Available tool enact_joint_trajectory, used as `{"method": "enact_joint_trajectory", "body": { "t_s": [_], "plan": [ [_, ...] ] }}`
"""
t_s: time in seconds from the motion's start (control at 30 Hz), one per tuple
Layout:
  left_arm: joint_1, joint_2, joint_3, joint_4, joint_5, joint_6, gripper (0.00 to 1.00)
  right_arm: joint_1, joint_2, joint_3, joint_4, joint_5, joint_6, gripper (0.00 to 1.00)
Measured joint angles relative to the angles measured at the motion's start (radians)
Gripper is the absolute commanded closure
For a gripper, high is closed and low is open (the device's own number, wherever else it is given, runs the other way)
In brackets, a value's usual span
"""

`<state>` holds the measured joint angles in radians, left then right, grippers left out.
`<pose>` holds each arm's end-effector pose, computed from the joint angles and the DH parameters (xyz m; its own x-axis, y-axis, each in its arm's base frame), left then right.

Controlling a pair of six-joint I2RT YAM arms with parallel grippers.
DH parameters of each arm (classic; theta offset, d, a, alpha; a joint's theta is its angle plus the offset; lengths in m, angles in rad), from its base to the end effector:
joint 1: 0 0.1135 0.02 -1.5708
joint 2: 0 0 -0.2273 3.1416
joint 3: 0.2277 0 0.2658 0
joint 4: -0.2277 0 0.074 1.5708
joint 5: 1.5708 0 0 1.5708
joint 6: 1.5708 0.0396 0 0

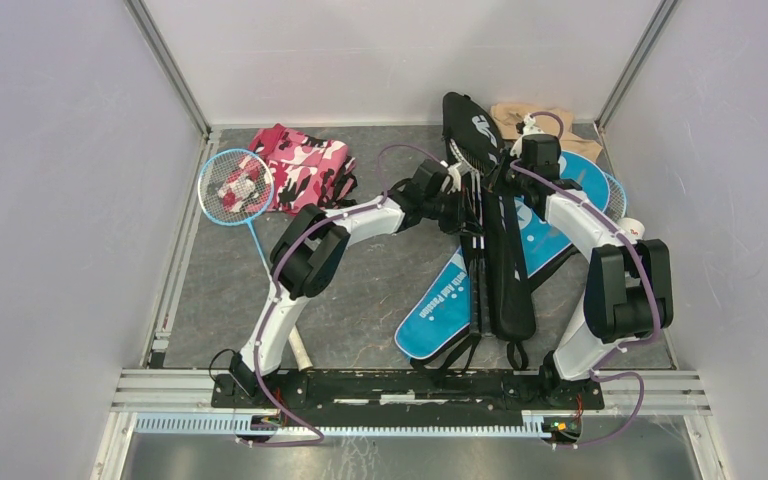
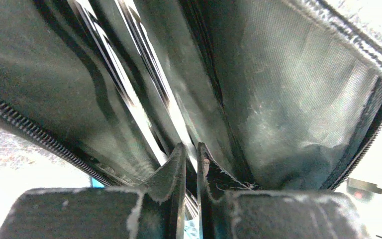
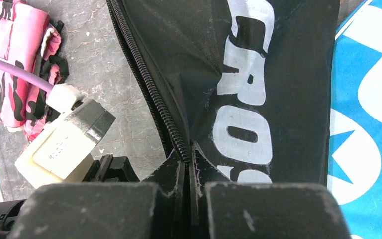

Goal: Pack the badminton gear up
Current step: Place the racket in the racket bag.

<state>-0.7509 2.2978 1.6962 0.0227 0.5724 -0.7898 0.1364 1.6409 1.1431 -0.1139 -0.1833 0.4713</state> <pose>0.3570 -0.3625 0.1276 -0.9243 0.0460 -0.3788 0.3531 0.4800 -0.8031 0.3800 0.0594 0.2045 -0.6347 0.3635 -0.6819 0.0075 0.8853 0.4650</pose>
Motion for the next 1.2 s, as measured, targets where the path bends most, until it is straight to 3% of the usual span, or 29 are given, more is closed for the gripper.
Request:
{"method": "enact_joint_trajectory", "body": {
  "t_s": [0.17,0.37,0.53,0.83,1.2],
  "plan": [
    [0.000,0.001,0.034,-0.045,-0.012,0.045,0.66,0.000,0.000,0.000,0.001,0.000,0.003,1.00],
    [0.009,-0.001,0.045,-0.046,0.029,0.108,0.52,0.000,0.000,0.000,-0.002,-0.001,0.003,1.00],
    [0.011,-0.092,-0.119,-0.027,0.079,0.160,0.42,0.001,0.000,0.000,-0.006,-0.008,0.003,1.00],
    [0.011,-0.185,-0.353,0.055,0.074,0.199,0.40,0.001,0.000,0.000,-0.008,-0.011,0.003,1.00],
    [0.023,-0.130,-0.302,0.164,0.021,0.200,0.42,0.001,-0.004,-0.003,-0.007,-0.011,0.001,1.00]
  ]
}}
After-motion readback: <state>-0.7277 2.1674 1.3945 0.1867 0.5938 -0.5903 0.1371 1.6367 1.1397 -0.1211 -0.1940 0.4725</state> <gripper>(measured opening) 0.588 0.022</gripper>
